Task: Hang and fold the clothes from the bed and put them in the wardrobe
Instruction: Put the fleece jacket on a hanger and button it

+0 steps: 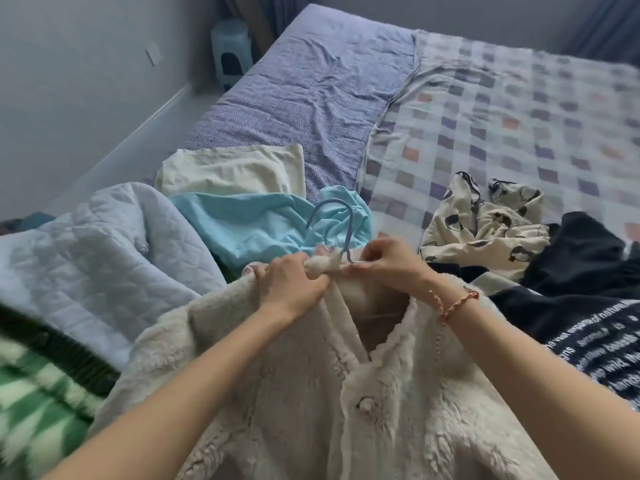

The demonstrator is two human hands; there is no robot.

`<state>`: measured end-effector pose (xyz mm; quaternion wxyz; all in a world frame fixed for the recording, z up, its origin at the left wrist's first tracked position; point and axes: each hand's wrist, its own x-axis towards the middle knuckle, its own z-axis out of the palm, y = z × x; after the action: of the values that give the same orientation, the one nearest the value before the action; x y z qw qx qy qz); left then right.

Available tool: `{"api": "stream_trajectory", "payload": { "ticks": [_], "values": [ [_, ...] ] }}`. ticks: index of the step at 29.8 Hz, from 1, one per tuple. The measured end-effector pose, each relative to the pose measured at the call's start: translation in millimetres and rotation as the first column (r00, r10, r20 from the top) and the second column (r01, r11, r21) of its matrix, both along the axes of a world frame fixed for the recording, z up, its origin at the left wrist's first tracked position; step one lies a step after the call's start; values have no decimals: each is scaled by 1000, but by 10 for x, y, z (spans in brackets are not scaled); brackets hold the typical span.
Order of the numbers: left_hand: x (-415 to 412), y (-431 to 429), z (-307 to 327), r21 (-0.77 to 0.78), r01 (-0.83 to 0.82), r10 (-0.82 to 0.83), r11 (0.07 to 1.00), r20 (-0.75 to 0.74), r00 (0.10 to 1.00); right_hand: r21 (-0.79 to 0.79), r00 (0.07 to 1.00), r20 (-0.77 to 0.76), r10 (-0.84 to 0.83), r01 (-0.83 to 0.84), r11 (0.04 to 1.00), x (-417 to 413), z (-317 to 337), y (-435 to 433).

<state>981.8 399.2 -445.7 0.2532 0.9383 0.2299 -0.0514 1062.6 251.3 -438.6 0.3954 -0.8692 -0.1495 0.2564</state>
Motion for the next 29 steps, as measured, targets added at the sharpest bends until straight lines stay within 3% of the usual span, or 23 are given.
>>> {"api": "stream_trajectory", "payload": {
  "ticks": [6,11,14,17,19,23,25,27,29],
  "values": [
    [-590,33,844,38,140,-144,989,148,978,83,993,112,-36,27,996,-357,1019,-484],
    [-1068,-32,1379,-71,346,-344,935,47,938,-21,978,163,133,-131,991,-835,1613,-719],
    [-1420,-213,1816,11,416,-416,910,41,909,-13,967,172,190,-191,982,-1165,2031,-857],
    [-1770,-374,2262,183,379,-393,907,50,918,-68,927,232,296,-288,955,-1510,2486,-876],
    [-1997,-425,2561,267,283,-329,921,146,933,-25,912,218,346,-350,937,-1685,2824,-860],
    [-2369,-456,3125,335,199,-287,921,239,928,71,884,57,465,-468,881,-2042,3509,-789],
    [-2597,-475,3428,373,192,-296,908,245,923,71,848,70,526,-530,845,-2323,3782,-740],
    [-2838,-472,3694,356,188,-281,915,231,932,78,841,104,531,-539,839,-2600,4008,-716],
    [-3018,-458,3879,229,202,-256,952,239,937,81,835,126,536,-547,833,-2813,4153,-726]
  ]
}}
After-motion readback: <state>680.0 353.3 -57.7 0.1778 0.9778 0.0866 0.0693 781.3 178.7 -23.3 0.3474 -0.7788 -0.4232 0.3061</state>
